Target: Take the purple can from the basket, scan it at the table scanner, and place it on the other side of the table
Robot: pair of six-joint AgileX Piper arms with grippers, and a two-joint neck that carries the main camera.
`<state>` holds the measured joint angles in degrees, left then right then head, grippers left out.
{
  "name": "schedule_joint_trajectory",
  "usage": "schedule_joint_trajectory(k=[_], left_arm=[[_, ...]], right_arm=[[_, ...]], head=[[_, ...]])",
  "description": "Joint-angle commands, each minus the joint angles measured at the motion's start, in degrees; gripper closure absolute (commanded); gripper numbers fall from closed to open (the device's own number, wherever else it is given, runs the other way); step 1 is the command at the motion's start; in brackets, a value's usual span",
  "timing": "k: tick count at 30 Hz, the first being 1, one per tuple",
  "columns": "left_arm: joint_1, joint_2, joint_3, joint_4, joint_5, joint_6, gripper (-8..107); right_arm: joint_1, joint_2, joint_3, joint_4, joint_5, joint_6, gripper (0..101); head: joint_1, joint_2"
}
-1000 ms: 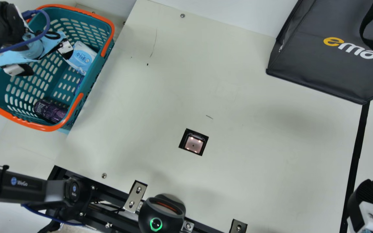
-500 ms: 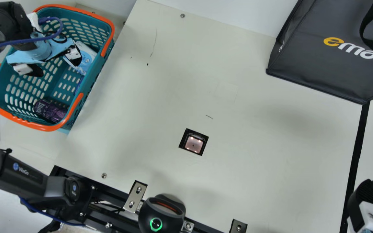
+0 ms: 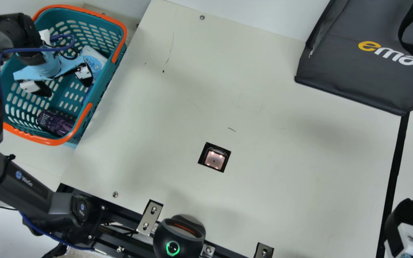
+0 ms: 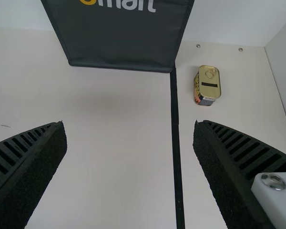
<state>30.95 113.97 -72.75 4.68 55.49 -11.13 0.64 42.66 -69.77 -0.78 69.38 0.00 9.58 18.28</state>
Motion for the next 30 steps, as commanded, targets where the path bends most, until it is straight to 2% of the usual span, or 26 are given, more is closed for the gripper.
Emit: schedule_joint_trajectory(k=[1, 13, 30], left_arm=[[0.16, 0.29, 0.8, 0.64, -0.35, -1.32, 9], [2.26, 1.17, 5.86, 3.97, -3.83, -12.95, 9], [4.22, 2.13, 9.24, 7.21, -8.57, -24.59, 9]], right_arm=[[0.0, 0.0, 0.0, 0.0, 0.0, 0.0, 6], [0.0, 0.0, 0.0, 0.0, 0.0, 0.0, 6], [0.0, 0.0, 0.0, 0.0, 0.0, 0.0, 6]], head=[[-1.66, 0.14], [-1.66, 0.14], [-1.66, 0.14]])
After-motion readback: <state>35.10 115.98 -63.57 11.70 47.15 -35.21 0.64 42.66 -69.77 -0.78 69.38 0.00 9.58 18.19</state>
